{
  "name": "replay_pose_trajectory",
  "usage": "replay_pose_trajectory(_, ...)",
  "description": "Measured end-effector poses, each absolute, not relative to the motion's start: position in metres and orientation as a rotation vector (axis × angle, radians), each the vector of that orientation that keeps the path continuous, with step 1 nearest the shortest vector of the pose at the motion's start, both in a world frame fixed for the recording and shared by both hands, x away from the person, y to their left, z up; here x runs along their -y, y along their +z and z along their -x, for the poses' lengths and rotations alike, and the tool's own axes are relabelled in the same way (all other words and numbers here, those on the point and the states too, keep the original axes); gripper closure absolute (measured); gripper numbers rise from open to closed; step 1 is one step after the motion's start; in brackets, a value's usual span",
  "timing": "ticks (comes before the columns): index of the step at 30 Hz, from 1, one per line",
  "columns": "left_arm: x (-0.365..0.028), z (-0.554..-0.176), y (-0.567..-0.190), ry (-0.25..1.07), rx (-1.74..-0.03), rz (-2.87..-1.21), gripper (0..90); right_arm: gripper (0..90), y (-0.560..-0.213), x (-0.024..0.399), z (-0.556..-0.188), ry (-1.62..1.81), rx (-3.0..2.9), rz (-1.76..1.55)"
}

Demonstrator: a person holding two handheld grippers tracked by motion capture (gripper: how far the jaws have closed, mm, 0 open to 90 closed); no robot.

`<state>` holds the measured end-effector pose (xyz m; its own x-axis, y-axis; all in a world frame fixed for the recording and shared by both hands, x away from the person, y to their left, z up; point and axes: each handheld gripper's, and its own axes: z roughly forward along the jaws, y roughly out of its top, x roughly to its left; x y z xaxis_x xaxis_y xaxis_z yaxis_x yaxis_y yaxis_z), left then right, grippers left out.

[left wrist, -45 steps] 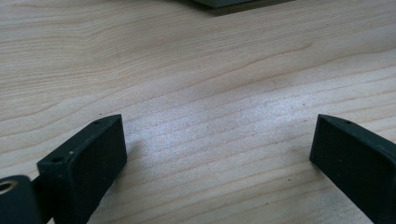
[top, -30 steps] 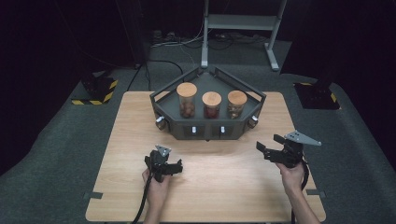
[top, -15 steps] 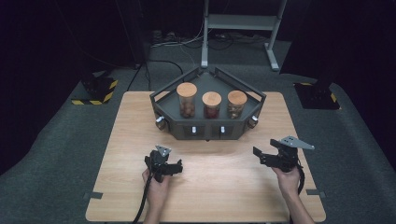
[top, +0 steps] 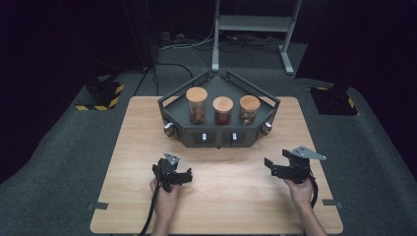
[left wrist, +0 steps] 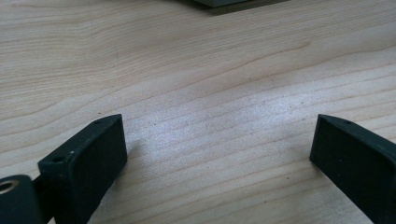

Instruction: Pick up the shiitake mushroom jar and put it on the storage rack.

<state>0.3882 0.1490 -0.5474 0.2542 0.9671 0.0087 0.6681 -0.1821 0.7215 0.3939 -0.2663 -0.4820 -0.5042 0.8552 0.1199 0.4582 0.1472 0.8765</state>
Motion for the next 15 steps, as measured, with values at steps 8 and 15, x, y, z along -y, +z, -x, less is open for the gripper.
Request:
replay_pose_trajectory(8, -0.149, -0.388, -0.548, 0.644, -1.483, -1.926, 4.0, 12.0, -0.491, 0.259, -0.392, 1.283, -2.058, -1.237)
replay_pose_trajectory(15, -0.149, -0.388, -0.547, 0.645, -1.483, -1.926, 4.2, 11.8, -0.495, 0.259, -0.391, 1.294, -2.061, -1.247)
